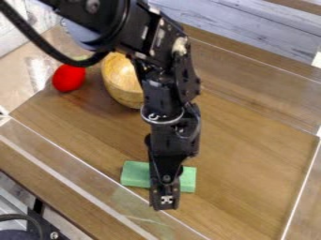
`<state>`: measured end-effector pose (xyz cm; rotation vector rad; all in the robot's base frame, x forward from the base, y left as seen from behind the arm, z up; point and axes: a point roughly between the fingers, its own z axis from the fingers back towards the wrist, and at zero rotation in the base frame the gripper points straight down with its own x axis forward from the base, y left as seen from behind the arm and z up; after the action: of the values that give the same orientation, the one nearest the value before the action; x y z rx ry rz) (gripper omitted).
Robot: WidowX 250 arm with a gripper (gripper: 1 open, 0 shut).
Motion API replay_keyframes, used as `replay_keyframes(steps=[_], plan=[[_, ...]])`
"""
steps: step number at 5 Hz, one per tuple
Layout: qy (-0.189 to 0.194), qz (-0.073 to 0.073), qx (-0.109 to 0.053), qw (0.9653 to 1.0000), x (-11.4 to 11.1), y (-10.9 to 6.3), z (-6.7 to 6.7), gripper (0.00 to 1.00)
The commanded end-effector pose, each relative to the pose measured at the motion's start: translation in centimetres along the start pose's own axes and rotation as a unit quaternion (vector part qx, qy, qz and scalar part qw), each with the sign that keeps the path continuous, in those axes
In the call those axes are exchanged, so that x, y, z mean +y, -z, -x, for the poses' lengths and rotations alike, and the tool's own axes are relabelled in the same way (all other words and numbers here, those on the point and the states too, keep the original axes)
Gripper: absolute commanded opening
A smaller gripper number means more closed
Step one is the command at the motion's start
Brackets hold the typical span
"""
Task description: Put the green block in the brown bowl
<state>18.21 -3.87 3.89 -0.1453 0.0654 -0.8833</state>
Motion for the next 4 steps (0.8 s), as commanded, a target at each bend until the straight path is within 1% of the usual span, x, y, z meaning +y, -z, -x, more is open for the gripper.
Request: replay_keyframes(steps=[1,2,3,4], plan=[[-0.016,-0.01,-0.004,0.9998,0.8,-0.4,0.3,1.0],[-0.019,-0.014,0.002,0.9997,1.0,-0.4,0.5,1.0],[-0.021,-0.019,0.006,0.9996,1.1,-0.7,0.7,0.0],[-0.055,-0.025,0.007,0.9981,1.4,-1.6,0.5,0.0]])
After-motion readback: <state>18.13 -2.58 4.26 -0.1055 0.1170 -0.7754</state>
